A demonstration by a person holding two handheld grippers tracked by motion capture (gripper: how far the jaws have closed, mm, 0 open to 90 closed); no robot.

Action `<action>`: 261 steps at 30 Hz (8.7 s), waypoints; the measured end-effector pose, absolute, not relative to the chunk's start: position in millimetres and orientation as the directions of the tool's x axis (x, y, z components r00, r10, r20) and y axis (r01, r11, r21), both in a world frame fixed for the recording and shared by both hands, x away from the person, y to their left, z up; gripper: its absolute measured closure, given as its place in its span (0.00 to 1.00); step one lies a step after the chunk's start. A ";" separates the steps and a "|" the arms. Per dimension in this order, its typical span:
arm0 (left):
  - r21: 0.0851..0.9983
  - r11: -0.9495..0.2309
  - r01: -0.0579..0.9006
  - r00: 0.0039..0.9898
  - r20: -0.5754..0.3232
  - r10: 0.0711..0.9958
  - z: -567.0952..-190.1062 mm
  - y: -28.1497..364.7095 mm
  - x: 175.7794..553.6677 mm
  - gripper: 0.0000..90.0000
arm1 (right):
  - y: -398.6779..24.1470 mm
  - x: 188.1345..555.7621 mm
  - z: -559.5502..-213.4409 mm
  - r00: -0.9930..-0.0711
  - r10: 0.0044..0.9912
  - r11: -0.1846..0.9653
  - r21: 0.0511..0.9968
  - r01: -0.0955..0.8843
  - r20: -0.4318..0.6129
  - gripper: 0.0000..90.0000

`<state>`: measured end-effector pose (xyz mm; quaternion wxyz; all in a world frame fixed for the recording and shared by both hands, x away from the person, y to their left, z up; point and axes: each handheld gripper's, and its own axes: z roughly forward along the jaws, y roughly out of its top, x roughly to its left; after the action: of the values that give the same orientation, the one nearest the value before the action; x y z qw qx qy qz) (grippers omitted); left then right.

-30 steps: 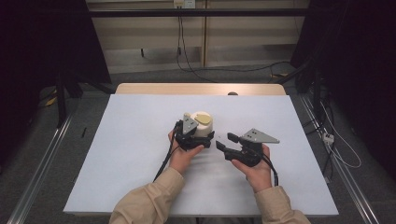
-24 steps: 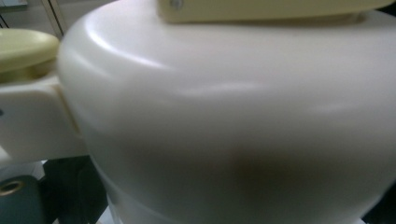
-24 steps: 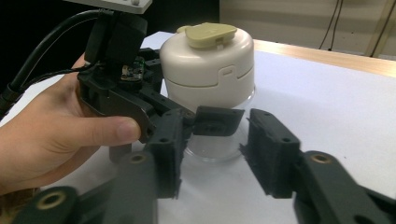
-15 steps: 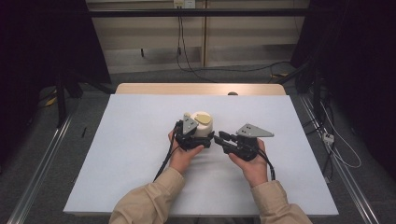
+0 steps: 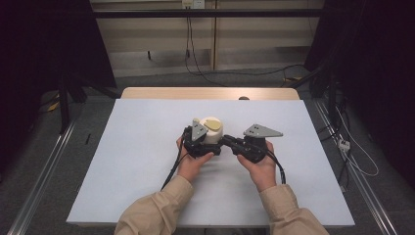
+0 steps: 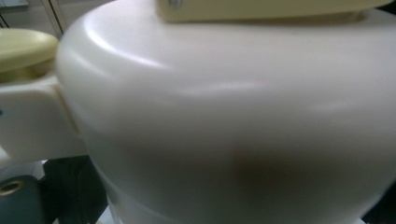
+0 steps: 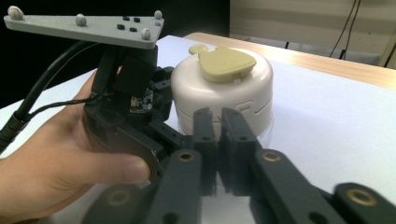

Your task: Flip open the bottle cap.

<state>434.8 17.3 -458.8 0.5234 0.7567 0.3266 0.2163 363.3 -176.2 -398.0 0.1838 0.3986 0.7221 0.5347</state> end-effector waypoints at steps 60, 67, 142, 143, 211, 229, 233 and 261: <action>0.929 -0.255 0.266 0.698 -0.003 0.716 -458.7 17.9 434.7 0.05 | -169.4 391.1 -393.6 -0.604 0.789 0.171 0.901 0.398 0.116 1.00; 0.929 -0.256 0.266 0.697 -0.002 0.717 -458.7 17.9 434.6 0.05 | -170.0 391.7 -393.4 -0.603 0.789 0.167 0.901 0.401 0.122 1.00; 0.929 -0.260 0.264 0.694 0.005 0.720 -458.9 16.7 434.1 0.05 | -154.8 400.9 -378.9 -0.640 0.764 0.209 0.909 0.362 0.080 1.00; 0.929 -0.260 0.263 0.694 0.005 0.720 -458.9 16.7 434.1 0.05 | -154.7 400.8 -378.9 -0.640 0.764 0.209 0.909 0.361 0.079 1.00; 0.928 -0.263 0.263 0.689 0.009 0.724 -459.2 15.6 433.7 0.05 | -142.9 408.0 -370.1 -0.635 0.768 0.188 0.919 0.347 0.082 1.00; 0.928 -0.264 0.264 0.689 0.010 0.724 -459.3 15.5 433.7 0.05 | -139.1 409.7 -370.6 -0.642 0.762 0.185 0.922 0.339 0.084 1.00; 0.928 -0.264 0.264 0.689 0.010 0.724 -459.2 15.5 433.8 0.05 | -137.2 410.2 -371.8 -0.644 0.761 0.189 0.921 0.340 0.082 1.00; 0.927 -0.265 0.265 0.689 0.010 0.725 -459.3 15.4 433.7 0.05 | -128.9 414.7 -369.0 -0.651 0.754 0.197 0.919 0.343 0.081 1.00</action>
<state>433.7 15.4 -459.3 0.5122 0.7629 0.3243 0.2245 414.7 -128.9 -369.0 0.1993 0.3670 0.7474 0.5167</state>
